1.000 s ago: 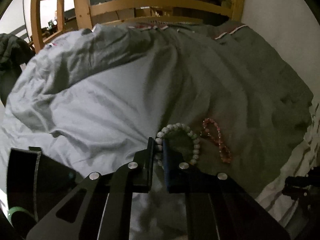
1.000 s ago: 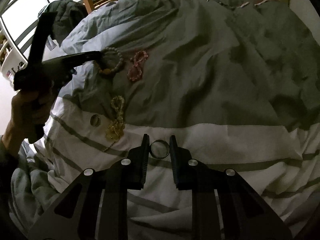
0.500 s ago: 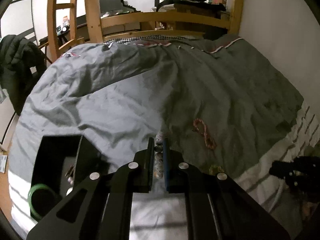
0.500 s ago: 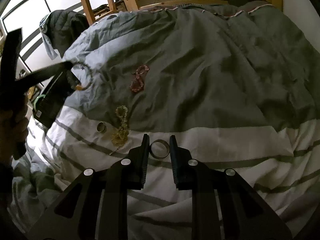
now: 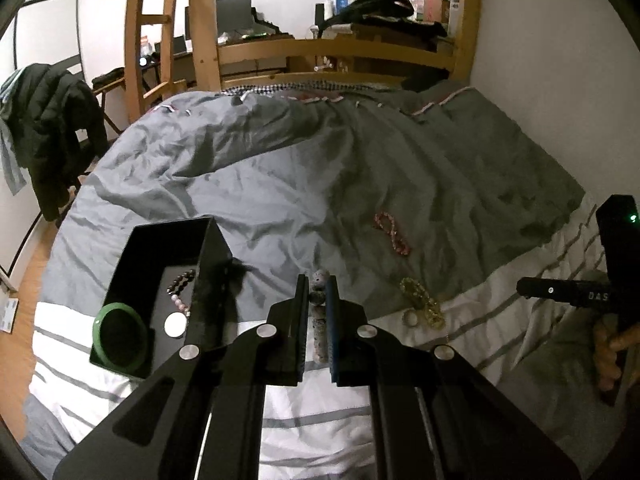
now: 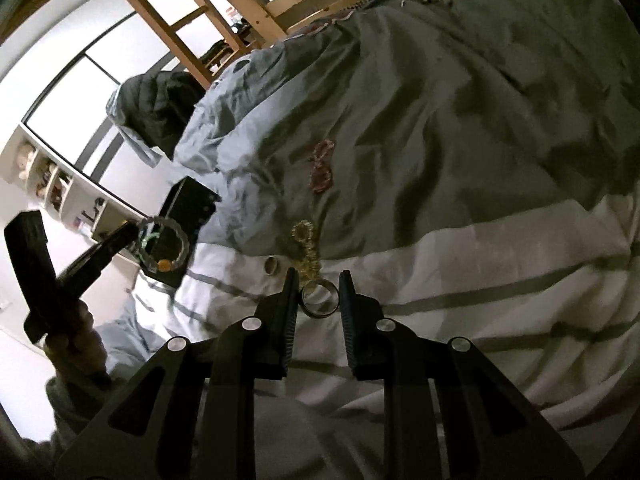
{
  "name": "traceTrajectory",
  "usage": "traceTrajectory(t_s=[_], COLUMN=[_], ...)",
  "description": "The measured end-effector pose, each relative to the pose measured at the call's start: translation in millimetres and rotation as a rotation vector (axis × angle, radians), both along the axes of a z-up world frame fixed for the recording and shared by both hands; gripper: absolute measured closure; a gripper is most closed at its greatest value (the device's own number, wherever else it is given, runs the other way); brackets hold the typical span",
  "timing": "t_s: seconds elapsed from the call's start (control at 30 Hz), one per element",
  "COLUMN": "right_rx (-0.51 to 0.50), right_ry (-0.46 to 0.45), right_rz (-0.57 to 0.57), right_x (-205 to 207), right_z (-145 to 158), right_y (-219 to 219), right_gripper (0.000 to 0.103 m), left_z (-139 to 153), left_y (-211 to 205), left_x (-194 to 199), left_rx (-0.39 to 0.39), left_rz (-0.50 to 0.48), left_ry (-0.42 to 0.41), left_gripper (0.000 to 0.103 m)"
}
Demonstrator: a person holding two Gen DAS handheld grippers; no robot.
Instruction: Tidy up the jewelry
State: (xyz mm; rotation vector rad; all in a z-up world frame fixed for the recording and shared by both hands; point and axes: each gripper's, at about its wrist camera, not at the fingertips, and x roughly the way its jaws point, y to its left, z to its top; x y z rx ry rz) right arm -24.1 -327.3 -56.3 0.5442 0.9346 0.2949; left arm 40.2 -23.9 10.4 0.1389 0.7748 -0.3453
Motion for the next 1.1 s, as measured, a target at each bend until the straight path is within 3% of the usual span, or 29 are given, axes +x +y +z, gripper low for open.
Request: traceTrajectory(t_s=[0.23,0.47,0.7,0.93,1.1], right_rx=[-0.010,-0.282,-0.465,-0.498,-0.556], right_ry=[-0.018,-0.018,-0.068,-0.092,-0.123], right_rz=[-0.001,0.027,0.115,0.216,0.314], right_x=[-7.1,11.2,40.7,72.8,94.8], right_z=[21.9,41.1,55.1,69.6,75.8], right_y=[11.4,55.2,107.4,167.3,223.8], right_gripper=[0.082,0.082,0.082,0.082,0.082], left_z=[13.5,19.8,32.9,34.0,9.7], left_y=[15.7,36.7,86.6,128.2,145.1], left_x=[-4.4,5.9,21.8,44.1,74.0], left_rx=[-0.027,-0.006,0.003,-0.005,-0.029], left_rz=[0.021,0.054,0.120,0.164,0.170], left_ry=[-0.034,-0.049,-0.062,-0.035,0.030], left_gripper=[0.095,0.095,0.095,0.095,0.095])
